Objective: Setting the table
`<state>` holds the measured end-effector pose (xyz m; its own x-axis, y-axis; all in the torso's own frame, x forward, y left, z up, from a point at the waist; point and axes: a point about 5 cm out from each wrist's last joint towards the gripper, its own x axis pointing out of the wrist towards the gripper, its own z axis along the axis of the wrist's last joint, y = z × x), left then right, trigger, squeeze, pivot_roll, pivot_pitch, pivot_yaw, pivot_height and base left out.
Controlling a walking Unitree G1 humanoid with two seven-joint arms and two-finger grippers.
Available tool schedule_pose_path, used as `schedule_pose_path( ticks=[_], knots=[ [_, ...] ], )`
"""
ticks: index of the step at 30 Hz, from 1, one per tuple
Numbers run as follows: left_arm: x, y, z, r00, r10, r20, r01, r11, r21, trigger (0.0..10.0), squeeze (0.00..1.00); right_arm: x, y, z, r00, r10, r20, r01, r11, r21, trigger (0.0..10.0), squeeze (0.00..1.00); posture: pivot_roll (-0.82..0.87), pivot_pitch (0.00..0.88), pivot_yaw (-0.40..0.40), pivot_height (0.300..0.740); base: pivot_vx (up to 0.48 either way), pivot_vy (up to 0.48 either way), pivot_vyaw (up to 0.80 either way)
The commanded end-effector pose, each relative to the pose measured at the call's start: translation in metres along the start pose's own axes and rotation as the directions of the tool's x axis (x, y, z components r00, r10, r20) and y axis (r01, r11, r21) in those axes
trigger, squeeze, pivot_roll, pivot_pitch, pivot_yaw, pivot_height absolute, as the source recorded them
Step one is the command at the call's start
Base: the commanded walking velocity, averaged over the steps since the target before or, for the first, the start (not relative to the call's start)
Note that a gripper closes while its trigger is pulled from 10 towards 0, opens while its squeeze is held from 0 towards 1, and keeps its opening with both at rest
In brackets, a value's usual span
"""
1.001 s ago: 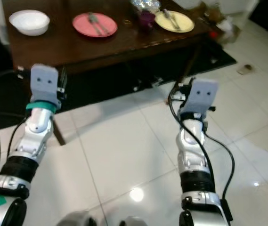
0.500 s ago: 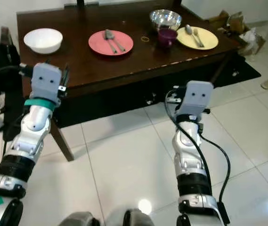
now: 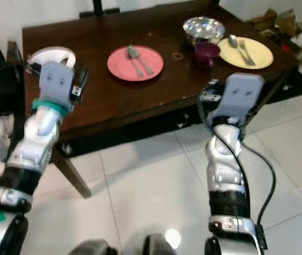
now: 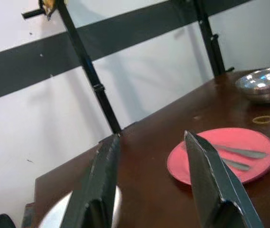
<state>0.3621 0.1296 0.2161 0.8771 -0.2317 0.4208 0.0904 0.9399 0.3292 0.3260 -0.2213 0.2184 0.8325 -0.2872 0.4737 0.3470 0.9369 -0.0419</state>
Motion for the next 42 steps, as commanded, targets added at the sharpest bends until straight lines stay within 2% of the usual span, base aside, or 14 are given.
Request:
schedule_pose_path(
  ticks=[1,14,21,24,27,30,31,33,35,36,37,39,40,42],
  knots=[
    [0.002,0.001,-0.002,0.999,-0.017,-0.029,0.017,0.999,-0.029,10.0,0.00,-0.006,0.001,-0.006,0.999,-0.004,-0.037,0.004,1.000,-0.002,10.0,0.00,0.08,0.000,0.114,0.740,0.480,0.000,0.00],
    [0.004,-0.012,-0.007,0.994,-0.091,-0.063,0.086,0.993,-0.084,10.0,0.00,-0.008,-0.001,-0.006,0.998,0.005,-0.068,-0.006,1.000,-0.012,10.0,0.00,0.07,0.000,0.103,0.740,0.480,0.000,0.00],
    [0.001,-0.026,-0.009,0.974,-0.214,-0.076,0.204,0.972,-0.115,10.0,0.00,-0.008,-0.001,-0.008,0.996,-0.014,-0.092,0.012,1.000,-0.019,10.0,0.00,0.07,0.000,0.102,0.740,0.480,0.000,0.00],
    [-0.003,-0.034,-0.013,0.957,-0.273,-0.102,0.257,0.956,-0.141,10.0,0.00,-0.009,-0.002,-0.009,0.995,-0.016,-0.099,0.014,1.000,-0.021,10.0,0.00,0.07,0.000,0.102,0.740,0.325,0.000,0.00],
    [-0.022,-0.056,-0.024,0.876,-0.455,-0.159,0.405,0.874,-0.269,10.0,0.00,-0.010,-0.003,-0.011,0.993,-0.021,-0.115,0.018,1.000,-0.025,10.0,0.00,0.07,0.000,0.103,0.740,0.000,0.000,0.00],
    [-0.025,-0.060,-0.026,0.860,-0.484,-0.165,0.423,0.854,-0.302,10.0,0.00,-0.010,-0.003,-0.012,0.993,-0.021,-0.117,0.018,1.000,-0.025,10.0,0.00,0.07,0.000,0.103,0.740,0.000,0.000,0.00],
    [-0.027,-0.062,-0.029,0.853,-0.489,-0.185,0.408,0.844,-0.349,10.0,0.00,-0.011,-0.002,-0.012,0.993,-0.019,-0.119,0.017,1.000,-0.023,10.0,0.00,0.07,0.000,0.102,0.740,0.000,0.000,0.00],
    [-0.027,-0.062,-0.029,0.853,-0.489,-0.185,0.408,0.844,-0.349,10.0,0.00,-0.011,-0.002,-0.012,0.993,-0.019,-0.119,0.017,1.000,-0.023,10.0,0.00,0.07,0.000,0.102,0.740,0.000,0.000,0.00],
    [-0.028,-0.066,-0.039,0.841,-0.477,-0.256,0.346,0.837,-0.424,10.0,0.05,-0.011,-0.001,-0.012,0.992,-0.015,-0.123,0.013,1.000,-0.019,10.0,0.00,0.07,0.000,0.098,0.740,0.000,0.000,0.00],
    [-0.028,-0.066,-0.039,0.841,-0.477,-0.256,0.346,0.837,-0.424,10.0,0.05,-0.011,-0.001,-0.012,0.992,-0.015,-0.123,0.013,1.000,-0.019,10.0,0.00,0.07,0.000,0.098,0.740,0.000,0.000,0.00],
    [-0.028,-0.069,-0.045,0.829,-0.482,-0.285,0.320,0.826,-0.464,10.0,0.58,-0.011,0.000,-0.012,0.992,-0.013,-0.125,0.011,1.000,-0.017,10.0,0.00,0.07,0.000,0.098,0.740,0.000,0.000,0.00],
    [-0.028,-0.071,-0.047,0.820,-0.487,-0.300,0.307,0.818,-0.487,10.0,0.58,-0.011,0.000,-0.012,0.992,-0.012,-0.125,0.010,1.000,-0.015,10.0,0.00,0.07,0.000,0.098,0.740,0.000,0.000,0.00],
    [-0.029,-0.075,-0.049,0.803,-0.511,-0.307,0.307,0.795,-0.523,10.0,1.00,-0.011,0.001,-0.012,0.992,-0.010,-0.127,0.008,1.000,-0.014,10.0,0.00,0.07,0.000,0.097,0.740,0.000,0.000,0.00],
    [-0.029,-0.077,-0.050,0.791,-0.529,-0.308,0.308,0.779,-0.546,10.0,1.00,-0.011,0.002,-0.012,0.992,-0.008,-0.128,0.006,1.000,-0.013,10.0,0.00,0.07,0.000,0.098,0.740,0.000,0.000,0.00]
  ],
)
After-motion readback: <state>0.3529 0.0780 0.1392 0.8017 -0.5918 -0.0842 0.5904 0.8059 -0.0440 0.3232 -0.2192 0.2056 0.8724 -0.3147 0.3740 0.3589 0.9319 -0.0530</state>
